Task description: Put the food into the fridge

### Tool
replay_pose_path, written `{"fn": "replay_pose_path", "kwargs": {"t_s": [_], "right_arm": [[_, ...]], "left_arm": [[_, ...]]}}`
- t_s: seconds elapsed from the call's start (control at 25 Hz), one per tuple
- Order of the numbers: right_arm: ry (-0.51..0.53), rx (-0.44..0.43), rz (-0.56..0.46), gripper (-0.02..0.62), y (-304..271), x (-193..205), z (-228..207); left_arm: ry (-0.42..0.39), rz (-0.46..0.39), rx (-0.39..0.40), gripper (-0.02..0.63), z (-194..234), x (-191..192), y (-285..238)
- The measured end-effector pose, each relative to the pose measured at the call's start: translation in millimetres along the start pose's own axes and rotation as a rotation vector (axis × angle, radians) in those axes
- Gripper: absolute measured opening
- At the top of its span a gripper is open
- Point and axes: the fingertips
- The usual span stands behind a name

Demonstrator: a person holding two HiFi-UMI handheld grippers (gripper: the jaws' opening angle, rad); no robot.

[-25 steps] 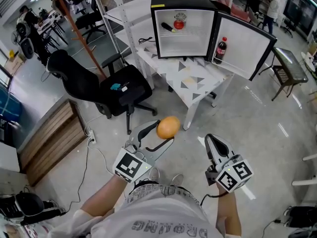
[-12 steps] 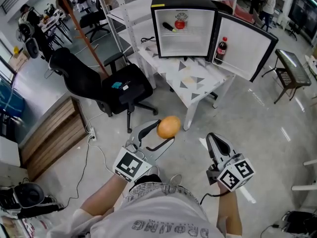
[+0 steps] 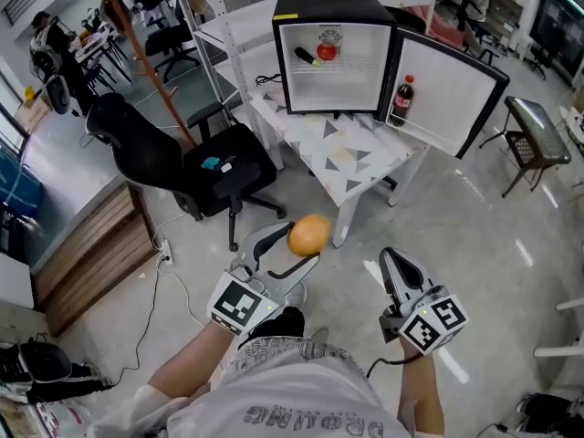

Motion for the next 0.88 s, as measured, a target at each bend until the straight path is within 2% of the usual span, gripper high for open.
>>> {"fn": "replay_pose_path", "kwargs": {"t_s": [0.44,0.88], "right_arm": [[0.005,0.019,0.007,0.002,-23,-7,-36],[-0.009,0.014,0.036,0.002,-89,-7,-72]], "left_arm": [[0.006,-0.018,0.007,0.278,20,4,-38],[0.025,-0.002,-0.005,0.278,83,23,-78]]}}
Point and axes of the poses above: the fingertips, and each gripper's own axes: y backward along the fingers, z to its left, x out of its underside
